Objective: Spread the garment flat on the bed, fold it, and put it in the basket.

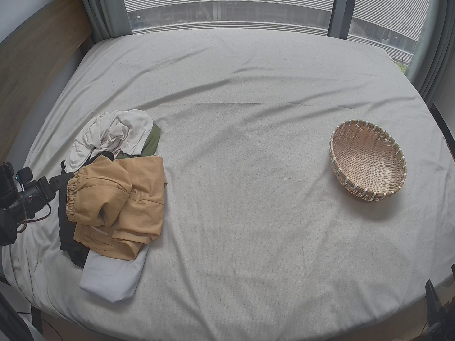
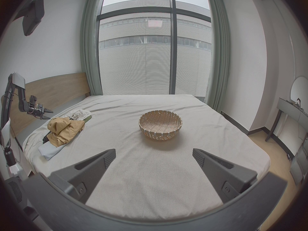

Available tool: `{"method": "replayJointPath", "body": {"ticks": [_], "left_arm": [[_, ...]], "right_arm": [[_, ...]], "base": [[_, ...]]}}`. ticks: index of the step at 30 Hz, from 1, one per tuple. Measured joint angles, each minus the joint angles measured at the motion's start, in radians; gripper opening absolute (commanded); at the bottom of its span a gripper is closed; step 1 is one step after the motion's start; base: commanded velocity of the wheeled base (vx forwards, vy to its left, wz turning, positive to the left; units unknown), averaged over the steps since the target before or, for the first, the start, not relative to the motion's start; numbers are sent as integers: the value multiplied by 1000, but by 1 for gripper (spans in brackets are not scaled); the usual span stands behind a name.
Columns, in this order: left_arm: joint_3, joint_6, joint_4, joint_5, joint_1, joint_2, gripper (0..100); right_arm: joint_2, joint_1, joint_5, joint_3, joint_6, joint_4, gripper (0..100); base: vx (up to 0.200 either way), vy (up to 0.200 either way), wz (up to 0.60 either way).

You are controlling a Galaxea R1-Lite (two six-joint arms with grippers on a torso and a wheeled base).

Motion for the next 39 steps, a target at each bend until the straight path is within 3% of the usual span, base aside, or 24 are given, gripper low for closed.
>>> {"method": "replayJointPath", "body": {"ticks": [17, 39], "left_arm": [[-77, -71, 3, 61, -123, 67, 100], [-12, -63, -21, 74, -139, 80, 100]], "right_arm": [[0, 1, 0, 0, 0, 0, 100], [0, 0, -1, 0, 1, 0, 100]], "base": [[0, 0, 0], [0, 0, 0]]}}
